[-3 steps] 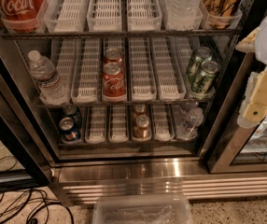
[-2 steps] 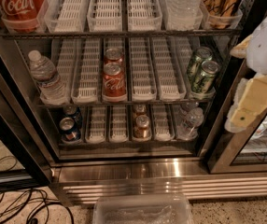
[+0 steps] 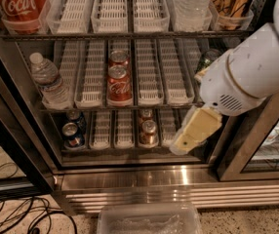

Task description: Pick water bottle from middle shelf of fridge

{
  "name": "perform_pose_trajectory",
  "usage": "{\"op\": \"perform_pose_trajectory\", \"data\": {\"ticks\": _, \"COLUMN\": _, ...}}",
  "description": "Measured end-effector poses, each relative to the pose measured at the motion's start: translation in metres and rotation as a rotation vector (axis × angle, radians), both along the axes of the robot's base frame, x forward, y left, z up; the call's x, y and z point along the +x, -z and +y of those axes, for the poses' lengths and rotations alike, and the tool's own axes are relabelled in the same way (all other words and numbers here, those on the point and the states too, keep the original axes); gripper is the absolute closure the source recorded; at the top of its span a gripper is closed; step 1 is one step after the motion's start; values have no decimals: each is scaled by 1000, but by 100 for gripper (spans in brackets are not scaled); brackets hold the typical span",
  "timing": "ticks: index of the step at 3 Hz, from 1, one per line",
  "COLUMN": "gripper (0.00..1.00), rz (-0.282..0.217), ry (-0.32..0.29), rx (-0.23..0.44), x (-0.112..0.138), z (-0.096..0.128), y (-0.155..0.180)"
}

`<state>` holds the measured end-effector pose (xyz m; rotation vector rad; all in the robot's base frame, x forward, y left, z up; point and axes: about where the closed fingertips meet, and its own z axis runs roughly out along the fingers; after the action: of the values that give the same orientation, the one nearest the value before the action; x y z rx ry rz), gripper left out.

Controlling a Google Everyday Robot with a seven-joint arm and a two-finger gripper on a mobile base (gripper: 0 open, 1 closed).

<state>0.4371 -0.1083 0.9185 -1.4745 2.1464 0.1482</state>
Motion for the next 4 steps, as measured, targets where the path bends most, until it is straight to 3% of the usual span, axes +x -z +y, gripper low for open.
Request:
{"op": "perform_pose_trajectory", "data": {"ticks": 1, "gripper": 0, "rz": 19, "ry": -87, "rx": 85, "x": -8, "z": 52, "y": 15}}
{"op": "perform_pose_trajectory", "data": {"ticks": 3, "gripper": 0, "rz": 0, "ry": -98, "rx": 131, "x": -14, "z": 64, "y": 13}}
{"op": "perform_pose_trajectory", "data": {"ticks": 4, "gripper": 0, "rz": -13, "ry": -149, "rx": 209, "x": -30, "z": 103, "y": 35}}
